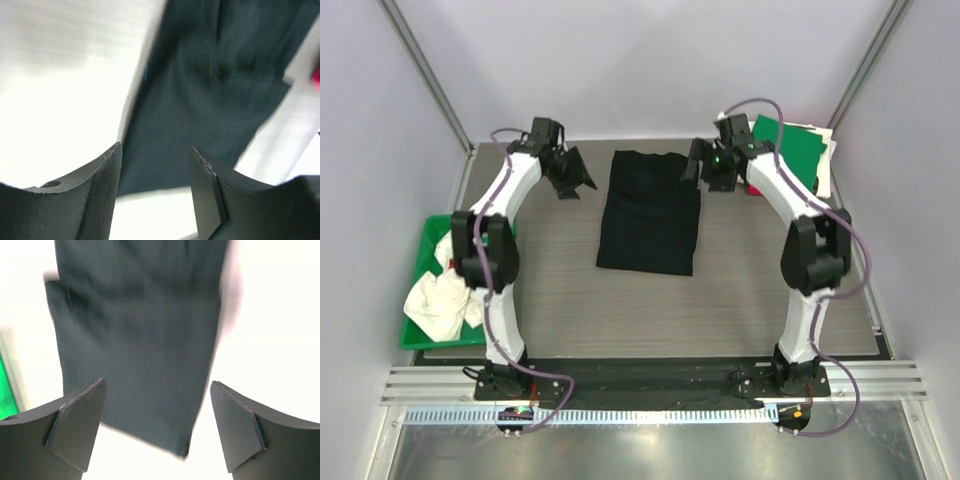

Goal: Fold and stack the t-shirts
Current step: Fold the tshirt

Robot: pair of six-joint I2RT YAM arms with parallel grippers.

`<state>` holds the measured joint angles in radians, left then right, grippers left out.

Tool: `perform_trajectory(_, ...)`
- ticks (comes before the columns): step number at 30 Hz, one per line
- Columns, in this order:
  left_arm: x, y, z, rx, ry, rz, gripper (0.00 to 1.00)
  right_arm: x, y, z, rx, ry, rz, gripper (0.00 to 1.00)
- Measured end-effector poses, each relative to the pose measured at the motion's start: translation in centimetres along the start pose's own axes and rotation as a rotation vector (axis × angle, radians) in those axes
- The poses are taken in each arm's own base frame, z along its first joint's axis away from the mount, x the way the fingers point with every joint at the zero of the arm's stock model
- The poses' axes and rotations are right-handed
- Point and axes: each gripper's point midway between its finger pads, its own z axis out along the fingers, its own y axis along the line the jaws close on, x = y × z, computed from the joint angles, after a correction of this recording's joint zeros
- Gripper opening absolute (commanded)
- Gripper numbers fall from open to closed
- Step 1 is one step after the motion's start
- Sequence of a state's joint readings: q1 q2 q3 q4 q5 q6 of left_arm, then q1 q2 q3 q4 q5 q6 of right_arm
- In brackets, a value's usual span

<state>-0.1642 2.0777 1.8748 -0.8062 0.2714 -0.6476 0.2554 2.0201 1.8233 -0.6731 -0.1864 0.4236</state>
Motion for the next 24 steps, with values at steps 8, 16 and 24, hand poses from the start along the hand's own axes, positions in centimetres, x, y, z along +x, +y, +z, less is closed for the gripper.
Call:
perform_trajectory(8,8.4,2.4,-4.4,0.022,0.003,0.024,0.54,12.7,-0.9,-5.8,-0.017,0.053,0.017,0.85)
perform_trajectory(16,18.5,8.7,-1.0,-0.076,0.172,-0.026,0.53,25.4,-3.2,-3.7,0.02,0.246,0.038,0.8)
perform_trajectory(24,19.8,9.0,-0.4,-0.04,0.151,-0.046,0.53,23.7,-2.2,-1.9,-0.038,0.146,0.085,0.68)
